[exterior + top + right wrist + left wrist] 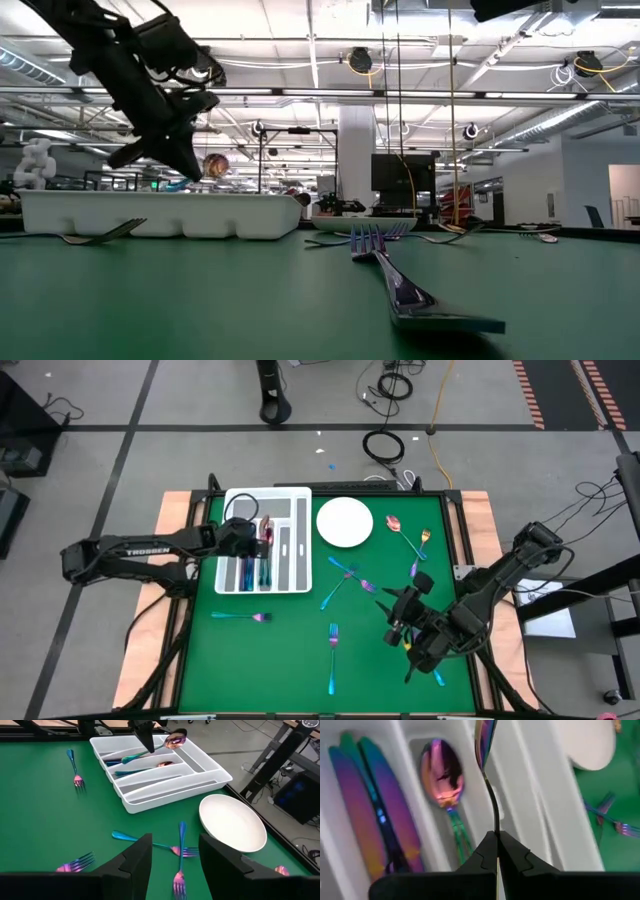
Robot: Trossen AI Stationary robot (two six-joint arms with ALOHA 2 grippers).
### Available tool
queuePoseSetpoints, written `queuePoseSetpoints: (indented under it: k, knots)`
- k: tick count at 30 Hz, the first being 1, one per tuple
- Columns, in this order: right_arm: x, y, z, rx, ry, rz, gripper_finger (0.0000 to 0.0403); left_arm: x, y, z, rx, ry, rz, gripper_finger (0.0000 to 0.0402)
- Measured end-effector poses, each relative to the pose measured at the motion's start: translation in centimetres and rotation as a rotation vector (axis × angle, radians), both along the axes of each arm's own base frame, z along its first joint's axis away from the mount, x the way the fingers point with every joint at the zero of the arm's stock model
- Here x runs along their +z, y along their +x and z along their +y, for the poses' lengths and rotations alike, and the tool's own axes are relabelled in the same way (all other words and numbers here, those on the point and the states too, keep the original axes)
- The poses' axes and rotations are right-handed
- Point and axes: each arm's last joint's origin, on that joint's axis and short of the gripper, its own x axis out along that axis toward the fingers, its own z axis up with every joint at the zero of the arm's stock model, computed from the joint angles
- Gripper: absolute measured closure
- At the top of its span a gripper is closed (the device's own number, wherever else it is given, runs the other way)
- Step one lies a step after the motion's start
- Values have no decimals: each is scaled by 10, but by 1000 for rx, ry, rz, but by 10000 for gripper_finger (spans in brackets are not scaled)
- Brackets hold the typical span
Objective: Sort silverware
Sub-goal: Put the blue spoon into the silverware tray
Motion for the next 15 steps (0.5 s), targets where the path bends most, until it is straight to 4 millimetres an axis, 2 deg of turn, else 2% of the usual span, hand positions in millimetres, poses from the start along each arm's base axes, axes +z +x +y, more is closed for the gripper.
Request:
queuePoseSetpoints:
  k: [6, 15]
  knots:
    - [0, 1, 1, 0, 9, -11, 252, -12, -5, 0, 24, -73, -18, 400]
    - [1, 2, 0, -4, 6, -13, 252, -13, 1, 2, 54, -99, -58, 400]
